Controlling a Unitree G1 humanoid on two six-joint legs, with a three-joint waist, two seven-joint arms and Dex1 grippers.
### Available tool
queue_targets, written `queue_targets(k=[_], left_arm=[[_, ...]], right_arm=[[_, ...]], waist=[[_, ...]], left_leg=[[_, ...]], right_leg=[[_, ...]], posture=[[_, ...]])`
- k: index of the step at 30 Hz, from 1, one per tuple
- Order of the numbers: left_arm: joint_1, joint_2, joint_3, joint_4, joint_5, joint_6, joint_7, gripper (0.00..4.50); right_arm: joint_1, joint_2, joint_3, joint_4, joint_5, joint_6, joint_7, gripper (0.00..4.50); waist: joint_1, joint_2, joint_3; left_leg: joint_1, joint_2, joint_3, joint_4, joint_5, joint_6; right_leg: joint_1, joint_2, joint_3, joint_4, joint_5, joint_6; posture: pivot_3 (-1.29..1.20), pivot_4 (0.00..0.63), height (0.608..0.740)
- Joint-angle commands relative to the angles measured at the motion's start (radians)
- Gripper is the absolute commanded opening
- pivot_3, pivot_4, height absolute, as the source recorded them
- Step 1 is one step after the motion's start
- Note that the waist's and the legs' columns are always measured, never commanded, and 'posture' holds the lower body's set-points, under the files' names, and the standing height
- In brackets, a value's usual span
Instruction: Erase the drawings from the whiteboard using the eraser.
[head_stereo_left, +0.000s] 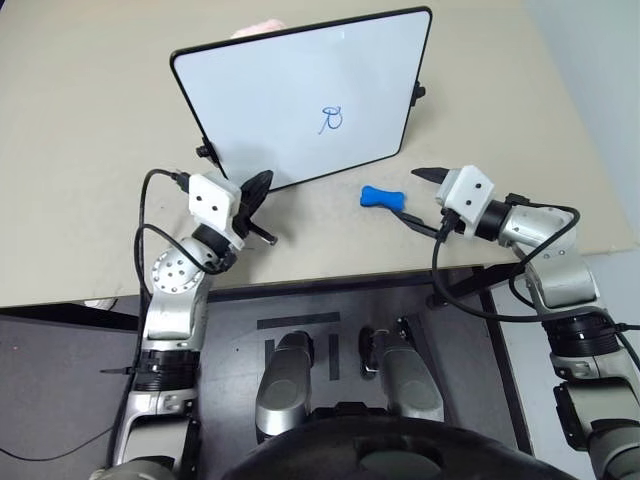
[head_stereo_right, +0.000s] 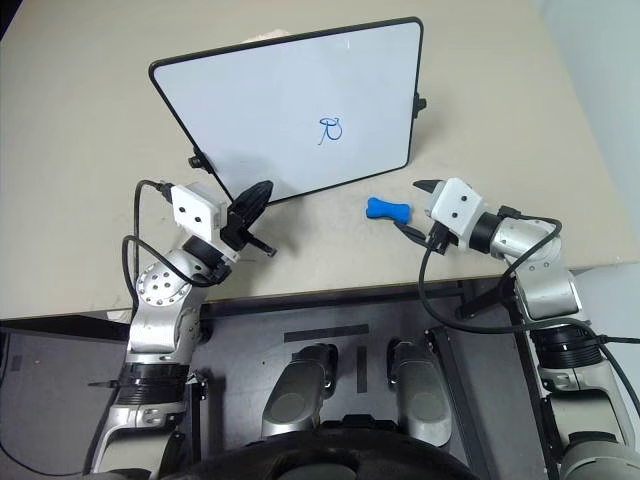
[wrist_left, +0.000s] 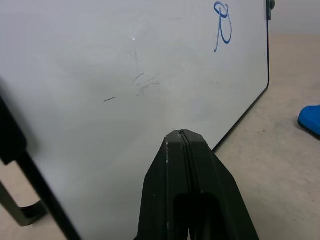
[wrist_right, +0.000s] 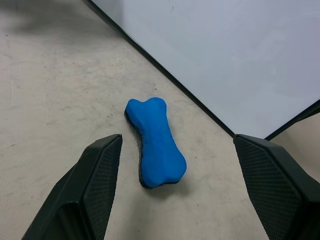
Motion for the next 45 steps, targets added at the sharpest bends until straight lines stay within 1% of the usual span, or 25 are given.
queue_targets(k=[1,5,7,13,15,26,37,38,39,40,45], left_arm=[[0.009,-0.016,-0.014,-0.041,0.006,-0.022,0.011,0.00],[0.028,-0.021,-0.015,-0.085,-0.001,-0.005,0.015,0.00],[0.036,-0.026,-0.018,-0.077,0.004,-0.009,0.020,0.00],[0.046,-0.037,-0.034,-0.084,0.005,-0.006,0.023,0.00],[0.043,-0.039,-0.037,-0.080,0.004,-0.007,0.024,0.00],[0.047,-0.055,-0.041,-0.073,0.008,-0.020,0.035,0.00],[0.057,-0.054,-0.039,-0.080,0.010,-0.024,0.045,0.00],[0.058,-0.053,-0.039,-0.080,0.009,-0.024,0.046,0.00],[0.057,-0.053,-0.039,-0.080,0.009,-0.024,0.046,0.00],[0.057,-0.053,-0.039,-0.080,0.009,-0.024,0.047,0.00],[0.055,-0.052,-0.040,-0.079,0.010,-0.023,0.047,0.00]], right_arm=[[-0.036,0.012,0.002,-0.017,0.025,0.001,0.021,3.77],[-0.057,0.029,0.029,-0.027,0.043,0.041,0.060,3.77],[-0.065,0.038,0.037,-0.021,0.049,0.055,0.072,3.77],[-0.093,0.055,0.057,0.033,0.025,0.072,0.073,3.77],[-0.106,0.060,0.065,0.057,0.015,0.069,0.070,3.77],[-0.192,0.080,0.087,0.231,-0.027,-0.002,0.075,3.77],[-0.187,0.094,0.095,0.232,-0.017,-0.004,0.098,3.77],[-0.187,0.096,0.095,0.232,-0.018,-0.004,0.097,3.39],[-0.188,0.097,0.096,0.237,-0.019,-0.003,0.096,3.17],[-0.189,0.098,0.098,0.245,-0.025,-0.004,0.094,2.86],[-0.195,0.100,0.096,0.276,-0.035,-0.013,0.083,1.03]], waist=[[-0.001,0.000,0.000],[-0.002,0.000,0.000],[-0.002,0.000,0.000],[0.000,0.000,0.000],[-0.001,0.000,0.000],[-0.001,0.000,0.000],[-0.001,0.000,0.000],[-0.001,0.000,0.000],[-0.001,0.000,0.000],[-0.001,0.000,0.000],[-0.001,0.000,0.000]], left_leg=[[0.000,0.000,0.000,0.000,0.000,0.000],[0.000,0.000,0.000,0.000,0.000,0.000],[0.000,0.000,0.000,0.000,0.000,0.000],[0.000,0.000,0.000,0.000,0.000,0.000],[0.000,0.000,0.000,0.000,0.000,0.000],[0.000,0.000,0.000,0.000,0.000,0.000],[0.000,0.000,0.000,0.000,0.000,0.000],[0.000,0.000,0.000,0.000,0.000,0.000],[0.000,0.000,0.000,0.000,0.000,0.000],[0.000,0.000,0.000,0.000,0.000,0.000],[0.000,0.000,0.000,0.000,0.000,0.000]], right_leg=[[0.000,0.000,0.000,0.000,0.000,0.000],[0.000,0.000,0.000,0.000,-0.001,0.002],[0.000,0.000,0.000,0.000,-0.001,0.002],[0.000,0.000,0.000,0.000,0.000,0.000],[0.000,0.000,0.000,0.000,0.001,-0.002],[-0.001,0.000,0.000,0.000,0.002,-0.003],[-0.001,0.000,0.000,0.000,0.002,-0.004],[-0.001,0.000,0.000,0.000,0.002,-0.003],[-0.001,0.000,0.000,0.000,0.002,-0.003],[-0.001,0.000,0.000,0.000,0.002,-0.004],[-0.001,0.000,0.000,0.000,0.002,-0.004]], posture=[[0.00,0.150,0.740],[0.00,0.150,0.740],[0.00,0.150,0.740],[0.00,0.150,0.740],[0.00,0.150,0.740],[0.00,0.150,0.740],[0.00,0.150,0.740],[0.00,0.150,0.740],[0.00,0.150,0.740],[0.00,0.150,0.740],[0.00,0.150,0.740]])
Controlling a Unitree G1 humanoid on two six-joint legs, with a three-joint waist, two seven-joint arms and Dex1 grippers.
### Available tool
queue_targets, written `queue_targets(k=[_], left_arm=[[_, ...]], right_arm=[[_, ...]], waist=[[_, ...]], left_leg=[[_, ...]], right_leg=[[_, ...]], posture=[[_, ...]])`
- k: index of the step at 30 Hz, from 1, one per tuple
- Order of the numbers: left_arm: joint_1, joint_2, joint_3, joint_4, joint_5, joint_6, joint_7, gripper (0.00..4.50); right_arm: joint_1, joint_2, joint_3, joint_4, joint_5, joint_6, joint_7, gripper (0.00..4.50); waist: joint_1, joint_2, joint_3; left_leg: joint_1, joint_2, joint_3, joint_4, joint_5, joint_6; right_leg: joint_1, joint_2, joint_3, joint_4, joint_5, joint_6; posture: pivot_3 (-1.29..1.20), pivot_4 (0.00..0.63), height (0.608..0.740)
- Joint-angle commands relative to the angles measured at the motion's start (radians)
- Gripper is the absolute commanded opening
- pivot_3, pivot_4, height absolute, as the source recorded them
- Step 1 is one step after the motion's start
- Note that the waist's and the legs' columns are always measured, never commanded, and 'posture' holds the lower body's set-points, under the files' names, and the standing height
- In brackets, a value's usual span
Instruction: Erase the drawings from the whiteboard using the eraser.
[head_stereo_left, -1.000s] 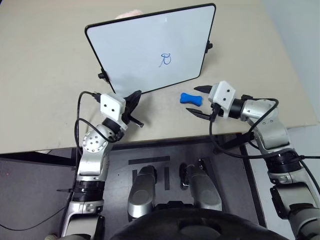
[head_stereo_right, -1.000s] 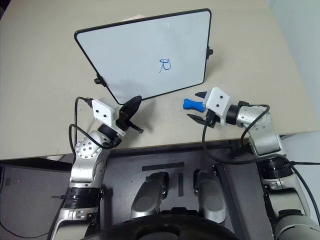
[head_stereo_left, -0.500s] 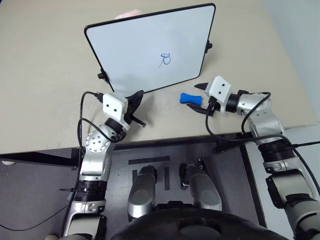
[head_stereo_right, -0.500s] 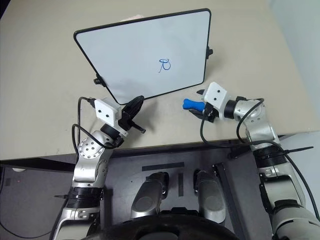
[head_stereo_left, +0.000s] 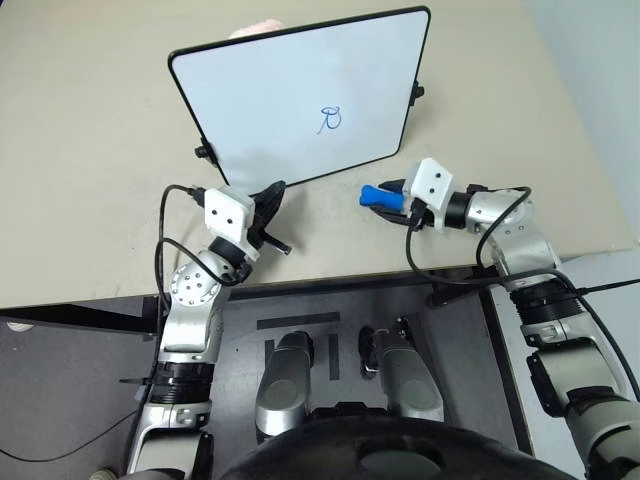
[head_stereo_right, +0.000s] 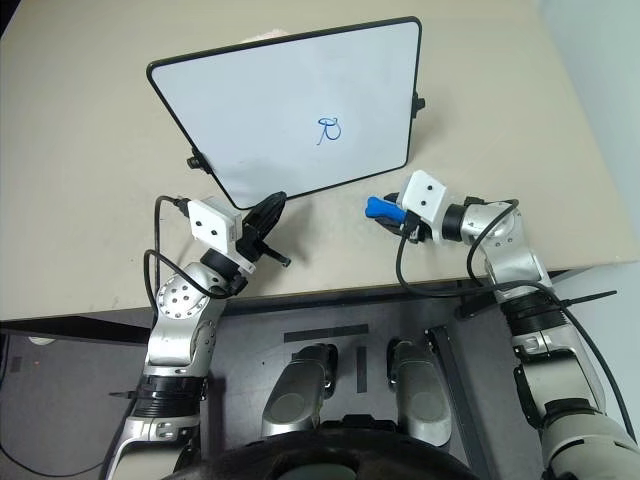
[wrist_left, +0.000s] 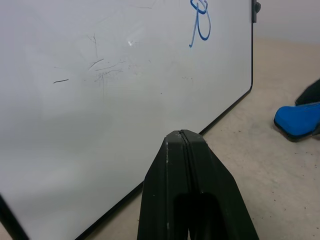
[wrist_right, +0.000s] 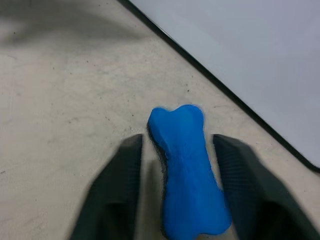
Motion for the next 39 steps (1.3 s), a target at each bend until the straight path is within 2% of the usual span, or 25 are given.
queue_targets(k=[1,3,14,18,22,32,39], left_arm=[[-0.003,-0.002,-0.001,-0.032,0.004,-0.020,0.003,0.00],[-0.004,-0.001,-0.001,-0.031,0.004,-0.020,0.002,0.00],[-0.019,-0.002,-0.003,-0.020,0.003,-0.022,-0.002,0.00],[-0.023,-0.003,-0.005,-0.015,0.003,-0.024,-0.004,0.00],[-0.027,-0.004,-0.007,-0.010,0.004,-0.026,-0.007,0.00],[-0.025,-0.007,-0.009,-0.005,0.004,-0.032,-0.005,0.00],[-0.027,-0.008,-0.010,-0.003,0.004,-0.033,-0.004,0.00]], right_arm=[[-0.013,-0.001,-0.009,0.005,-0.005,-0.018,0.000,0.68],[-0.011,-0.003,-0.009,0.004,-0.006,-0.022,0.001,0.02],[-0.014,-0.002,-0.027,-0.002,-0.019,-0.071,-0.022,0.02],[-0.036,0.009,-0.056,0.012,-0.008,-0.056,-0.048,0.87],[-0.028,-0.002,-0.049,-0.004,-0.020,-0.063,-0.039,2.23],[0.004,-0.020,-0.033,-0.068,0.010,0.005,0.027,2.23],[0.006,-0.004,-0.015,-0.040,-0.016,0.004,0.013,2.23]], waist=[[0.000,0.000,0.000],[-0.001,0.000,0.000],[0.000,0.000,0.000],[0.000,0.000,0.000],[0.000,0.000,0.000],[0.000,0.000,0.000],[-0.001,0.000,0.000]], left_leg=[[0.000,0.000,0.000,0.000,0.000,0.000],[0.000,0.000,0.000,0.000,0.000,0.000],[0.000,0.000,0.000,0.000,0.000,0.000],[0.000,0.000,0.000,0.000,0.000,0.000],[0.000,0.000,0.000,0.000,0.000,0.000],[0.000,0.000,0.000,0.000,0.000,0.000],[0.000,0.000,0.000,0.000,0.000,0.000]], right_leg=[[0.000,0.000,0.000,0.000,0.000,0.000],[0.000,0.000,0.000,0.000,0.000,0.000],[0.000,0.000,0.000,0.000,0.000,0.000],[0.000,0.000,0.000,0.000,0.000,0.000],[0.000,0.000,0.000,0.000,0.000,0.000],[0.000,0.000,0.000,0.000,0.000,0.000],[0.000,0.000,0.000,0.000,0.000,0.000]], posture=[[0.00,0.150,0.740],[0.00,0.150,0.740],[0.00,0.150,0.740],[0.00,0.150,0.740],[0.00,0.150,0.740],[0.00,0.150,0.740],[0.00,0.150,0.740]])
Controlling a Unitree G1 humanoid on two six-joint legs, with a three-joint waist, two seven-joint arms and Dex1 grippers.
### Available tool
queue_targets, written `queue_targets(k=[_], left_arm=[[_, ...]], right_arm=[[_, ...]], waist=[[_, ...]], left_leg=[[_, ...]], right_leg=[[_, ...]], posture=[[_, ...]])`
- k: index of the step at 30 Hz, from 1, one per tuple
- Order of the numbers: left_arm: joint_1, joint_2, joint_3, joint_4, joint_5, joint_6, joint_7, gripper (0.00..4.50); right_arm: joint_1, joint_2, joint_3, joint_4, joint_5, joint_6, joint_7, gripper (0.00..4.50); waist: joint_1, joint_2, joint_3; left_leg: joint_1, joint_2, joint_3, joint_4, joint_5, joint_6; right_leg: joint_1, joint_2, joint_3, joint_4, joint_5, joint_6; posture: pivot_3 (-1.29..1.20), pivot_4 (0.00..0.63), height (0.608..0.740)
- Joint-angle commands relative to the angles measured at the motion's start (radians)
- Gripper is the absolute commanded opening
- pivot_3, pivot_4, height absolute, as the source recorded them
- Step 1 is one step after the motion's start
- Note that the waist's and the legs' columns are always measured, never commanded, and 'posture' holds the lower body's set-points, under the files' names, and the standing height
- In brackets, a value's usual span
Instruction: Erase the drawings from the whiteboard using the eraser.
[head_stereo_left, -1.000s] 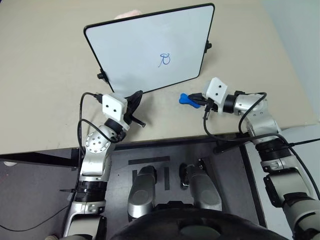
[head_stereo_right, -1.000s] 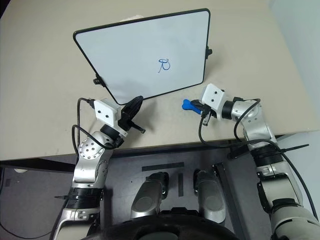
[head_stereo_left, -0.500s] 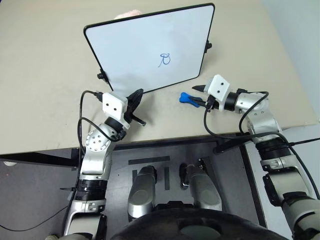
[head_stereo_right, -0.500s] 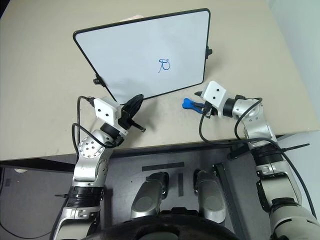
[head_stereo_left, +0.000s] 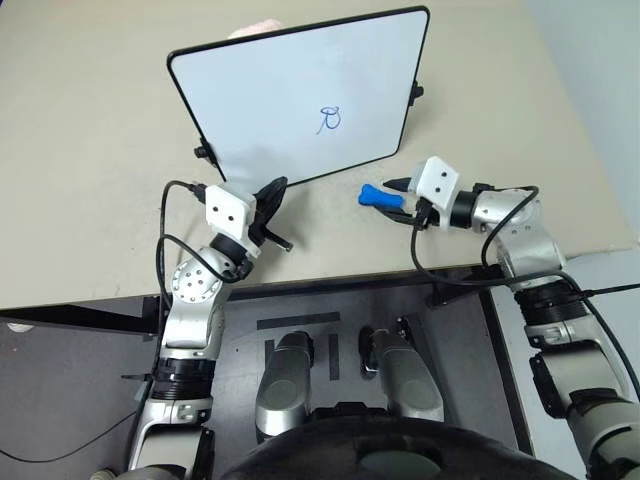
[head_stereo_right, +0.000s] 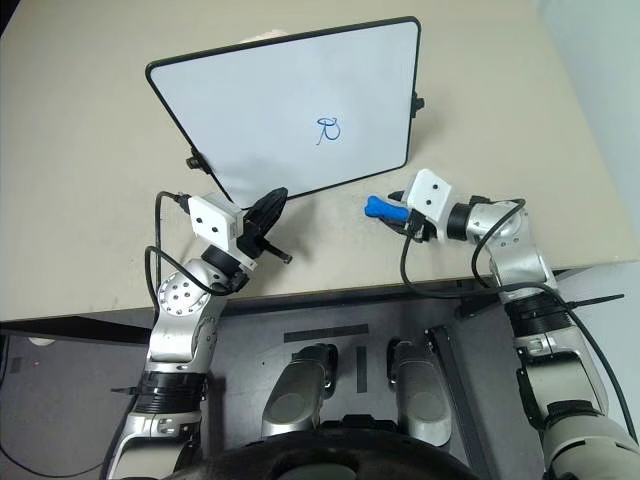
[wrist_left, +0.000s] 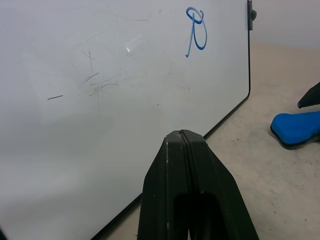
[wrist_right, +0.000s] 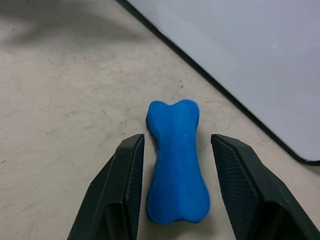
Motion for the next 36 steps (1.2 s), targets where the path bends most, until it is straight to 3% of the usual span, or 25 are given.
queue_targets(k=[1,31,34,36], left_arm=[[-0.007,-0.004,-0.005,-0.015,0.004,-0.019,-0.001,0.00],[-0.011,-0.004,-0.006,-0.014,0.006,-0.018,0.000,0.00],[-0.010,-0.004,-0.005,-0.014,0.005,-0.019,0.000,0.00],[-0.010,-0.004,-0.005,-0.014,0.005,-0.018,0.000,0.00]], right_arm=[[-0.011,0.007,0.010,0.002,-0.018,-0.009,-0.015,2.23],[-0.024,0.031,-0.011,0.043,-0.001,0.001,-0.035,2.23],[-0.026,0.035,-0.013,0.046,0.000,0.009,-0.039,1.66],[-0.028,0.037,-0.015,0.048,0.000,0.011,-0.040,1.02]], waist=[[0.000,0.000,0.000],[0.000,0.000,0.000],[0.000,0.000,0.000],[0.000,0.000,0.000]], left_leg=[[0.000,0.000,0.000,0.000,0.000,0.000],[0.000,0.000,0.000,0.000,0.000,0.000],[0.000,0.000,0.000,0.000,0.000,0.000],[0.000,0.000,0.000,0.000,0.000,0.000]], right_leg=[[0.000,0.000,0.000,0.000,0.000,0.000],[0.000,0.000,0.000,0.000,0.000,0.000],[0.000,0.000,0.000,0.000,0.000,0.000],[0.000,0.000,0.000,0.000,0.000,0.000]], posture=[[0.00,0.150,0.740],[0.00,0.150,0.740],[0.00,0.150,0.740],[0.00,0.150,0.740]])
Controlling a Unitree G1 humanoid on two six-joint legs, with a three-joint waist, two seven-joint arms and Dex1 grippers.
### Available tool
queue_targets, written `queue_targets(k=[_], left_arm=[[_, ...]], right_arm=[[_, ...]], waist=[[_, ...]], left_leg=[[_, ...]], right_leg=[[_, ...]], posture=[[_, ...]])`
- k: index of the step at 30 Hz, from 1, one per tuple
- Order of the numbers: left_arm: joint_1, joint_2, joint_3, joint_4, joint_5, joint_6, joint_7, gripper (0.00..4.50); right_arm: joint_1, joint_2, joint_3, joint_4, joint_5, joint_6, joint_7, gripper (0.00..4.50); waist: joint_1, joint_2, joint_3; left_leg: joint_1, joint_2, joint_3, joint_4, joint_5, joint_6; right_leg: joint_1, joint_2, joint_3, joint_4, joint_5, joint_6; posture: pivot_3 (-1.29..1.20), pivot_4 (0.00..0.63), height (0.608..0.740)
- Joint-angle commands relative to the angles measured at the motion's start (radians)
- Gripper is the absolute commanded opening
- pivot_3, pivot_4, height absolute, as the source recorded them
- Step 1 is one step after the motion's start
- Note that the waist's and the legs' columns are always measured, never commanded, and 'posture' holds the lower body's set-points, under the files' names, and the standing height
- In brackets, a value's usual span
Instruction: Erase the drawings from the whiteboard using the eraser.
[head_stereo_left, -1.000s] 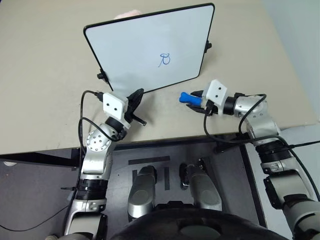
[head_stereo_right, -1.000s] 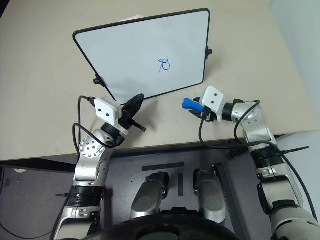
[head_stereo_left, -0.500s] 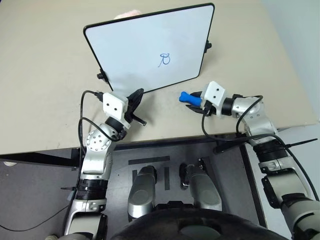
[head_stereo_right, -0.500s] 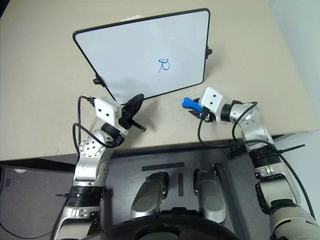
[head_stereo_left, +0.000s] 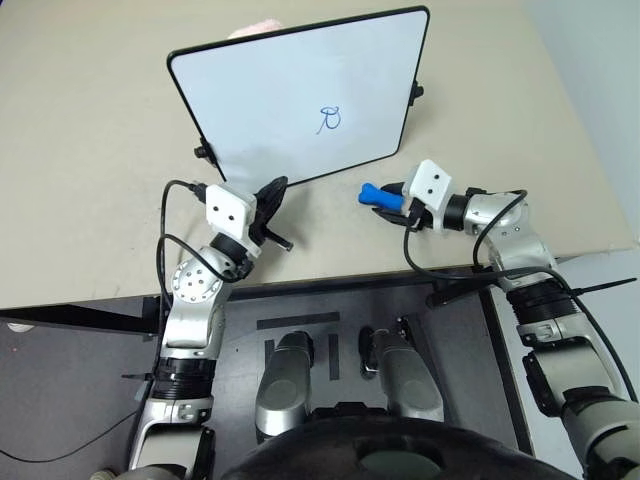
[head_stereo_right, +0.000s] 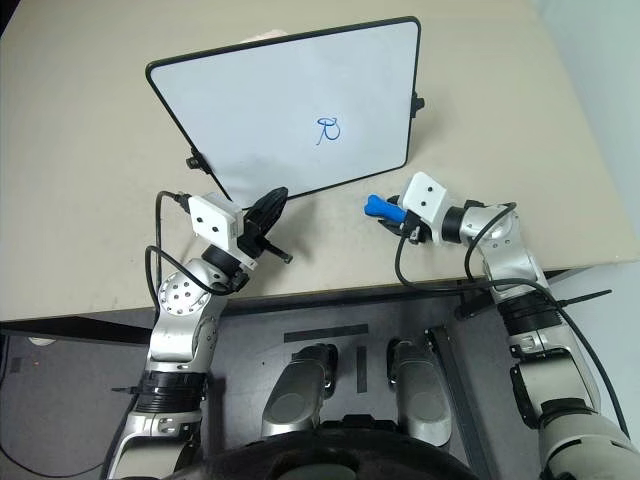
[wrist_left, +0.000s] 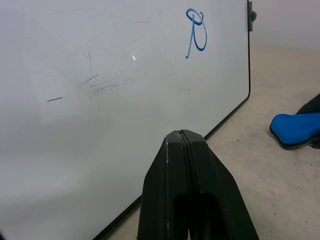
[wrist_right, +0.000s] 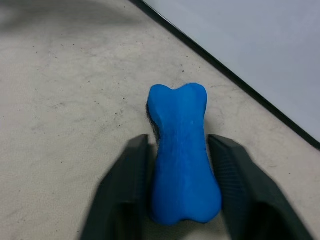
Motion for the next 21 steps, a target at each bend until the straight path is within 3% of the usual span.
queue_targets(k=[1,4,11,16,21], left_arm=[[-0.007,-0.003,-0.005,-0.015,0.004,-0.017,-0.001,0.00],[-0.009,-0.004,-0.006,-0.013,0.004,-0.018,-0.001,0.00],[-0.005,0.000,-0.002,-0.017,0.003,-0.016,-0.003,0.00],[-0.007,0.000,-0.005,-0.015,0.004,-0.017,-0.004,0.00],[-0.015,0.000,-0.006,-0.005,0.004,-0.021,-0.005,0.00]], right_arm=[[-0.017,0.004,-0.023,-0.015,0.018,0.001,-0.009,0.72],[-0.016,0.006,-0.025,-0.018,0.018,0.004,-0.004,0.35],[-0.052,0.006,-0.042,-0.087,-0.011,-0.103,-0.056,0.35],[-0.172,0.039,-0.008,-0.055,-0.138,-0.345,-0.197,0.35],[-0.265,0.078,0.037,0.130,-0.267,-0.516,-0.339,0.35]], waist=[[0.000,0.000,0.000],[0.000,0.000,0.000],[0.000,0.000,0.000],[-0.008,0.001,0.001],[-0.005,0.001,0.001]], left_leg=[[0.000,0.000,0.000,0.000,0.000,0.000],[0.000,0.000,0.000,0.000,0.000,0.000],[0.000,0.000,0.000,0.000,0.000,0.000],[0.000,0.000,0.000,0.000,0.000,0.000],[0.000,0.000,-0.001,0.000,0.000,0.000]], right_leg=[[0.000,0.000,0.000,0.000,0.000,0.000],[0.000,0.000,0.000,0.000,0.000,-0.001],[0.000,0.000,0.000,0.000,0.000,-0.001],[-0.003,0.000,0.000,0.001,0.002,-0.002],[-0.003,0.000,0.000,0.001,0.002,-0.003]], posture=[[0.00,0.150,0.740],[0.00,0.150,0.740],[0.00,0.150,0.740],[0.00,0.150,0.740],[0.00,0.150,0.740]])
